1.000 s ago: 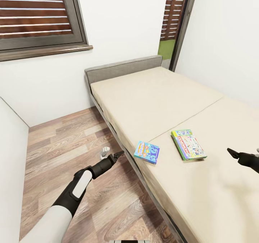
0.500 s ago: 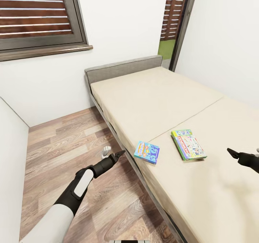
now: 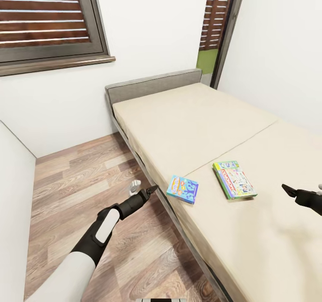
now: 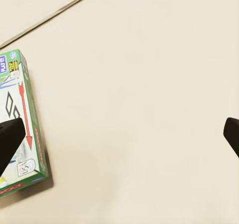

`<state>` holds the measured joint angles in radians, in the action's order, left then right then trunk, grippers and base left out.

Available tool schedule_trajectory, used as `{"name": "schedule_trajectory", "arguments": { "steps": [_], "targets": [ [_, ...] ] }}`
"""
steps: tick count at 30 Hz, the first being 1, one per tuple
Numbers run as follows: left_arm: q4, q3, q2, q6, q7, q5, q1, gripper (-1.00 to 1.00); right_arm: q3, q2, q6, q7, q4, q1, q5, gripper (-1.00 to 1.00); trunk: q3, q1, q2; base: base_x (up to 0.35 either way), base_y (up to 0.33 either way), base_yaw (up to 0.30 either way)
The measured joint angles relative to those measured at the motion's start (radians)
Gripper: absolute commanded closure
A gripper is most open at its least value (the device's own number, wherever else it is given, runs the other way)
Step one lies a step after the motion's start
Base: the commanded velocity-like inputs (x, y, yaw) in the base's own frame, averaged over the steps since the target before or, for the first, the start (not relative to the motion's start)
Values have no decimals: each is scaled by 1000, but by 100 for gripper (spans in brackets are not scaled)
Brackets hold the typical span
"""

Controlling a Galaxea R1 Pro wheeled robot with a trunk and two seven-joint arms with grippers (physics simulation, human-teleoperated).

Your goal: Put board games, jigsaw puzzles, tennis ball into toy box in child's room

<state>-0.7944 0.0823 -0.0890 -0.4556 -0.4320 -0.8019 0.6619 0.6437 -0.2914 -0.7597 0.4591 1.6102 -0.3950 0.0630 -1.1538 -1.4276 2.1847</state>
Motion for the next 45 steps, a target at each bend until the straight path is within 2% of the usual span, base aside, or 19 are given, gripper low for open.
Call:
{"name": "schedule_trajectory", "arguments": {
  "steps": [30, 39, 45],
  "targets": [
    [0, 4, -14, 0, 14, -1, 3, -100, -1, 0, 0, 0, 0, 0, 0, -100, 0, 0, 0, 0, 0, -3],
    [0, 6, -17, 0, 14, -1, 3, -100, -2, 0, 0, 0, 0, 0, 0, -100, 0, 0, 0, 0, 0, -141],
    [-1, 20, -18, 0, 15, -2, 3, -100, -2, 0, 0, 0, 0, 0, 0, -100, 0, 0, 0, 0, 0, -190]
  ]
}}
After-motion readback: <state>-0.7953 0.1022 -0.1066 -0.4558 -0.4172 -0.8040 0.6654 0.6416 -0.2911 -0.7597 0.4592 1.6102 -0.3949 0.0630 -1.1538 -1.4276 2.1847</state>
